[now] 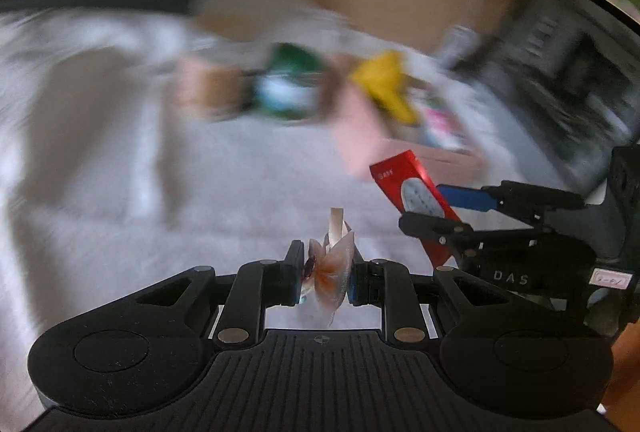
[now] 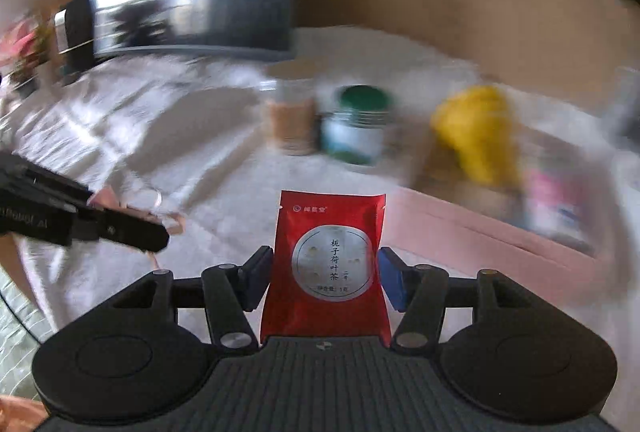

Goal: Organize soft objects
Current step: 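Release the small pink item into the pink box with the left tool while the right tool carries the sachet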

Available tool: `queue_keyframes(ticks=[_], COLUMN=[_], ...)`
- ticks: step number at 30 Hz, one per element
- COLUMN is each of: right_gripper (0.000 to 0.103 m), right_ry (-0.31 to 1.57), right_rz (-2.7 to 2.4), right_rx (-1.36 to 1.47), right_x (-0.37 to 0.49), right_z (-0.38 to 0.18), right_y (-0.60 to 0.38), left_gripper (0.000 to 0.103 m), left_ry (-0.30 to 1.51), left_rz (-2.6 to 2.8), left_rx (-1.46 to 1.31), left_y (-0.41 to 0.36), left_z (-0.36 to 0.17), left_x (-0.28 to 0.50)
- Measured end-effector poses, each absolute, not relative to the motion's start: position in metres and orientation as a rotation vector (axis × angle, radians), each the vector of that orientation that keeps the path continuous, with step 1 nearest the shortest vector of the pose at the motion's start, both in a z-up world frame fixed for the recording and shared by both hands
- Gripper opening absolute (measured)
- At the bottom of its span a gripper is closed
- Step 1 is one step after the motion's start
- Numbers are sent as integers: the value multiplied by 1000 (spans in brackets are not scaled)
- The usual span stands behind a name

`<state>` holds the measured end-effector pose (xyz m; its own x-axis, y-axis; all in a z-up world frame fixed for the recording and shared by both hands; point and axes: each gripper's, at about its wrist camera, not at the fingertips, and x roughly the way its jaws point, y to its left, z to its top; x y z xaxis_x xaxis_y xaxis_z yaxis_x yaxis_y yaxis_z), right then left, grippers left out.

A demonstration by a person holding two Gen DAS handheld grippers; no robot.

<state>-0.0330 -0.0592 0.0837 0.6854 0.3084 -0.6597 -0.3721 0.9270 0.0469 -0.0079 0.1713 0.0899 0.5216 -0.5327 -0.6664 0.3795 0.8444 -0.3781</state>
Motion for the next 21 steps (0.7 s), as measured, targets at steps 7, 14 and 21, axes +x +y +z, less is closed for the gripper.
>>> queue_keyframes(ticks=[7,14,21], right_gripper=[57,57,58], right_ry=[703,625,618], right_rz=[107,-34,-67], right_rx=[-47,5,54], right_x=[-69,-85,-72], right_z=[98,114,114], right_y=[-137,-176,-192], left_gripper=[24,24,24], left_ry=[848,818,739], left_rz=[-822,-879,-884], left_rx=[-89,-152,-272], left_y=[85,29,0], left_z=[121,160,176], left_x=[27,95,164])
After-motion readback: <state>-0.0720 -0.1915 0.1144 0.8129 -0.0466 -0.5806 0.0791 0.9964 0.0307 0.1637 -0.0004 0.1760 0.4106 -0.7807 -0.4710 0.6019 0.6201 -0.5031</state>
